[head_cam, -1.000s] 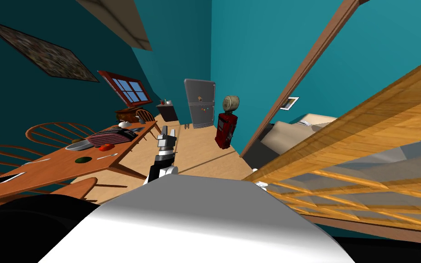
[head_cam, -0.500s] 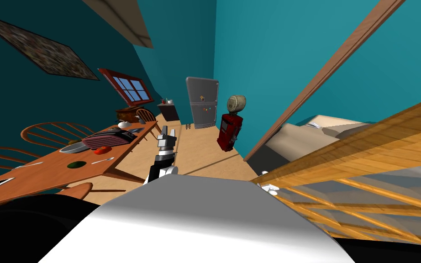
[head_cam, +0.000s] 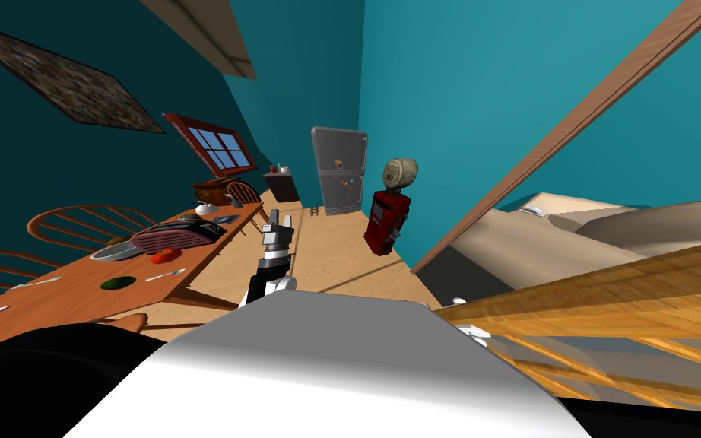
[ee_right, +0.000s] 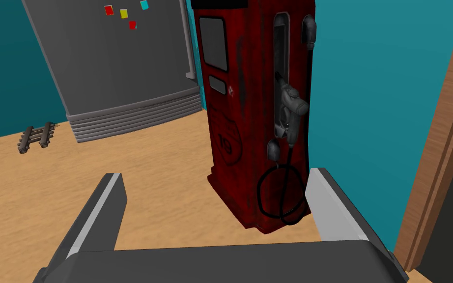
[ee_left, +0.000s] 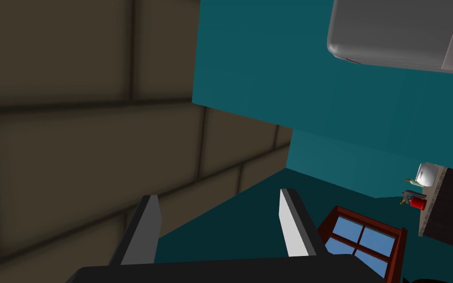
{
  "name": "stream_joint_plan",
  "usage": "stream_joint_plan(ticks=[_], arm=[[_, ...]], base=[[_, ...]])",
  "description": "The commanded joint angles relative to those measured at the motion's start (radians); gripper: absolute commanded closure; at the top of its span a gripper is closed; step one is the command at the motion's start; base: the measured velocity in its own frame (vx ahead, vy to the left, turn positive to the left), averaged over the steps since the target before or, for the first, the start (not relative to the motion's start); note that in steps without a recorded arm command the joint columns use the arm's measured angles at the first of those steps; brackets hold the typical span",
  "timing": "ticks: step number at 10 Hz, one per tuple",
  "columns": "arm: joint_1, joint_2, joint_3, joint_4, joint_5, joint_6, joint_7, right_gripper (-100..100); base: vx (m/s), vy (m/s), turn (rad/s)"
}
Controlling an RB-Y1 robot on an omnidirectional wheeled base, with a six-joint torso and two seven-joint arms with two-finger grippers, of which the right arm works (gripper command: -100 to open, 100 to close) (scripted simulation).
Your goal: Pull the door open
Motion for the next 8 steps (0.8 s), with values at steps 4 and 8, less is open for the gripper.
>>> stream_joint_plan(ticks=[4,8], arm=[[-0.006,0.035,0.006,0.067,-0.008,-0.039,-0.026,-100],[0.023,0.041,0.011,0.131,-0.016,-0.105,-0.044,-100]], base=[[0.022,0.033,-0.023],[-0.131,-0.047,-0.070]])
